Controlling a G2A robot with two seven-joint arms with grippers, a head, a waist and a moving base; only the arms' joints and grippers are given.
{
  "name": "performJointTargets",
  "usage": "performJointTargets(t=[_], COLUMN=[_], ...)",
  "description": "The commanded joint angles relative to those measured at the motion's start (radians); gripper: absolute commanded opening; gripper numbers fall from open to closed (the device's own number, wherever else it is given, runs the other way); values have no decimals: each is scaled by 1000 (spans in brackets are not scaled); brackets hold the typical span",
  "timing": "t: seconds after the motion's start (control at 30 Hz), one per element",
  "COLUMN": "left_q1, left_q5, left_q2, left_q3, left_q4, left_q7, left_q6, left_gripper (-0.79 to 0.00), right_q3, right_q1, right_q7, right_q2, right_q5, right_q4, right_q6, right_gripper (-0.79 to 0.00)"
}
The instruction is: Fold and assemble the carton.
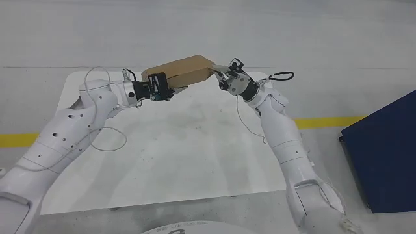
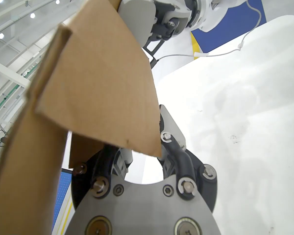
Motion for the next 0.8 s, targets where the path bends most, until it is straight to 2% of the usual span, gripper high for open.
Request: performJointTargets(t=[0.0,0.07,0.2,0.47,0.5,0.53,0.57,0.67,0.77], left_q1=[-3,-6,-10,-6,-5,-3,-1,9,10], left_q5=[0,2,5,6,1,-9,-27,-170,-344], left_q2=[-3,-5,-7,-7,-7,-8,-8,-13,-16], left_q3=[4,5,4,-4,-5,-6,-8,-27,-57], left_q4=[0,2,8,14,15,16,16,29,61], left_q7=[7,13,23,35,37,41,46,64,5], left_q6=[7,13,16,12,7,-4,-21,-126,-245], left_gripper=[-542,-582,-785,-785,-785,-785,-785,-785,-785], right_q3=[-6,-9,-9,-10,-11,-10,-10,9,39], right_q1=[5,9,14,23,24,24,23,8,-18], right_q7=[-5,-4,1,3,3,2,2,8,42], right_q2=[-1,-1,-1,0,0,0,0,0,4], right_q5=[7,9,17,34,36,36,37,53,78], right_q4=[5,9,18,31,31,30,28,18,7], right_q6=[5,8,13,22,21,16,10,-48,-86], right_gripper=[-785,-785,-785,-785,-594,-175,0,0,0])
